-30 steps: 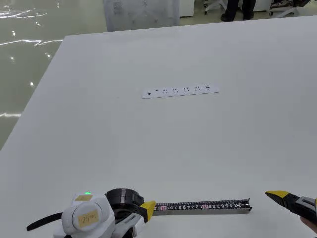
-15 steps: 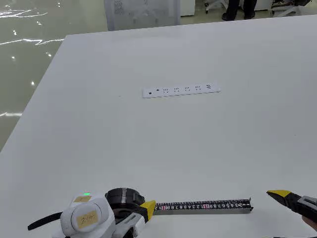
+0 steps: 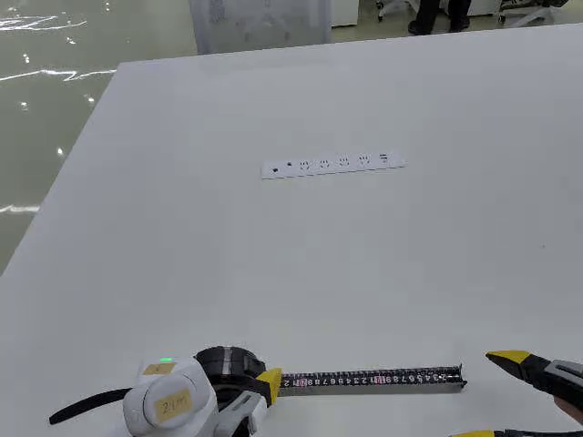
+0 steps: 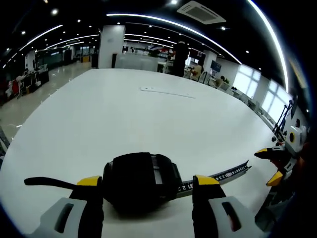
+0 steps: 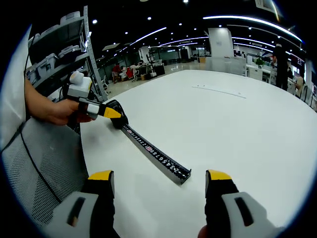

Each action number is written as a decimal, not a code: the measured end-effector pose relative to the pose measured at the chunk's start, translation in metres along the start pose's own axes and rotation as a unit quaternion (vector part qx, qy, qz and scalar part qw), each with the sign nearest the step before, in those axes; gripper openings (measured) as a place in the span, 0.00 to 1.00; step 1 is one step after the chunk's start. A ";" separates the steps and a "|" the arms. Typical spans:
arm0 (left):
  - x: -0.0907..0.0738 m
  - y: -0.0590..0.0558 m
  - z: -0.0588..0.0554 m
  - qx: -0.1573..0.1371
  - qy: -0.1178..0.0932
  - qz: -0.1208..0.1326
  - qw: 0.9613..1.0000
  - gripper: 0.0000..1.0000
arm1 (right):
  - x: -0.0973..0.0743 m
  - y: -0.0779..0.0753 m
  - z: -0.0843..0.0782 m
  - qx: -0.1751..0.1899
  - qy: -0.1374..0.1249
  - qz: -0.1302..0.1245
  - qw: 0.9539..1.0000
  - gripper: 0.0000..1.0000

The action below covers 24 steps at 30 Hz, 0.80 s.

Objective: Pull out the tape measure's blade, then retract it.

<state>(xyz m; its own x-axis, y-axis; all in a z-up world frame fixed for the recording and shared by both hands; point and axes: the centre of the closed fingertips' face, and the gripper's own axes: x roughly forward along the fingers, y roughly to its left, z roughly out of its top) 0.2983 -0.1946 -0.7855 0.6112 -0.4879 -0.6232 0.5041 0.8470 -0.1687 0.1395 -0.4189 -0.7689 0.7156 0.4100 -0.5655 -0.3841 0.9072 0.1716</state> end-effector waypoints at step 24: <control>0.004 0.007 -0.001 -0.006 0.005 0.018 1.000 0.63 | 0.016 -0.013 -0.007 -0.031 0.017 0.032 0.999 0.55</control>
<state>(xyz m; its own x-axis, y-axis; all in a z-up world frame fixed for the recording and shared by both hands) 0.3032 -0.1904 -0.7896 0.6230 -0.4554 -0.6360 0.4749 0.8663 -0.1552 0.1520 -0.4243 -0.7859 0.6687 0.4631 -0.5818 -0.4652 0.8709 0.1585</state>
